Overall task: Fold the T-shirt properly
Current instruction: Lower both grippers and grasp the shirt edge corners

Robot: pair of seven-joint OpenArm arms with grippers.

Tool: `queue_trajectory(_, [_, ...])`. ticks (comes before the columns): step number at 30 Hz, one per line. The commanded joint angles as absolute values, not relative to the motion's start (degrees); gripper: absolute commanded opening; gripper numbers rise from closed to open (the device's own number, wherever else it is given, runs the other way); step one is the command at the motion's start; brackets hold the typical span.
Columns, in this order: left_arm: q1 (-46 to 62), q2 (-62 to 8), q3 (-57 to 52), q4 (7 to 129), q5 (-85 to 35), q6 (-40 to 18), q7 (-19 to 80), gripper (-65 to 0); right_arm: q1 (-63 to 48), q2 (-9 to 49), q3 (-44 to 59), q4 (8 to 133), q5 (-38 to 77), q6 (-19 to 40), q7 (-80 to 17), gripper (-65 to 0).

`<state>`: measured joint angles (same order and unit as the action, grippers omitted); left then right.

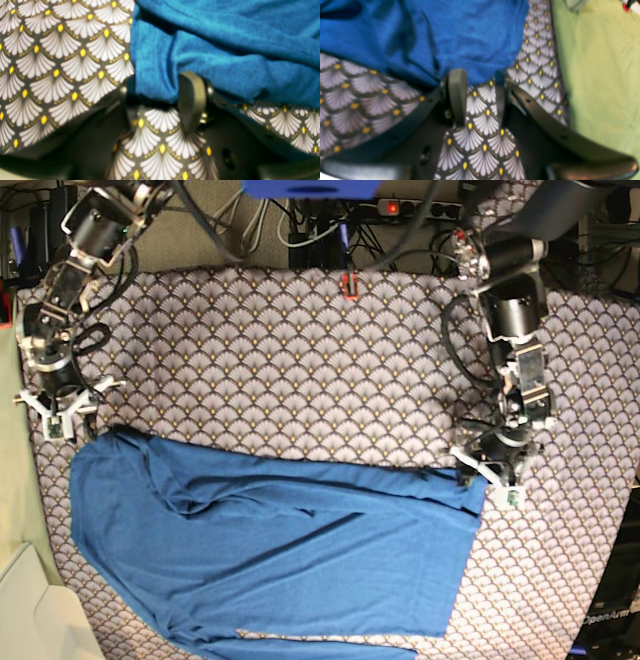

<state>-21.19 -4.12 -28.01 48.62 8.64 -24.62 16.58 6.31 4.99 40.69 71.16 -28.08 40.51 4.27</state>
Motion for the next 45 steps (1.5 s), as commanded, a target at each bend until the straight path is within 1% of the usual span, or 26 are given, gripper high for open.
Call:
queue_trajectory(1, [-22.90,-4.53,-27.91,49.45,8.04,-24.84,15.43,-42.2,8.22,6.20,40.57,71.08,-26.95,40.00,6.02,-44.5])
queue_trajectory(5, [-22.90,-4.53,-27.91,49.45,8.04,-24.84,15.43,-51.3,10.95,7.78,40.57,67.47,-26.95,40.00,2.77,-44.5])
queue_trajectory(7, [-22.90,-4.53,-27.91,49.54,8.04,-24.84,15.43,-54.4,12.53,8.04,40.57,65.89,-26.95,40.00,0.84,-44.5])
queue_trajectory(11, [-22.90,-4.53,-28.00,49.54,8.04,-24.84,15.43,-64.5,15.87,9.71,40.57,61.67,-26.95,40.00,-1.19,-44.5])
queue_trajectory(14, [-22.90,-4.53,-28.09,49.71,8.04,-24.84,15.43,-64.3,17.54,10.86,40.57,59.03,-26.95,40.00,-2.86,-44.4])
queue_trajectory(19, [-22.90,-4.53,-27.91,49.71,8.04,-24.84,15.43,-64.6,20.88,11.47,40.92,55.25,-26.95,40.00,-3.47,-37.7])
queue_trajectory(25, [-22.90,-4.53,-27.91,49.89,8.04,-24.84,15.43,-64.6,21.05,11.74,41.01,55.08,-26.95,40.00,-3.38,-34.0])
queue_trajectory(28, [-22.90,-4.53,-27.91,49.98,8.04,-24.84,15.43,-64.6,22.02,11.74,41.10,54.55,-26.95,40.00,-3.47,-33.7])
queue_trajectory(36, [-22.90,-4.53,-27.91,50.07,8.04,-24.84,15.43,-64.6,24.40,14.20,44.79,47.08,-26.95,40.00,-3.47,-33.7])
queue_trajectory(45, [-22.90,-4.53,-27.91,50.15,8.04,-24.84,15.43,-64.6,24.31,13.76,44.53,46.20,-26.95,40.00,-3.12,-33.7])
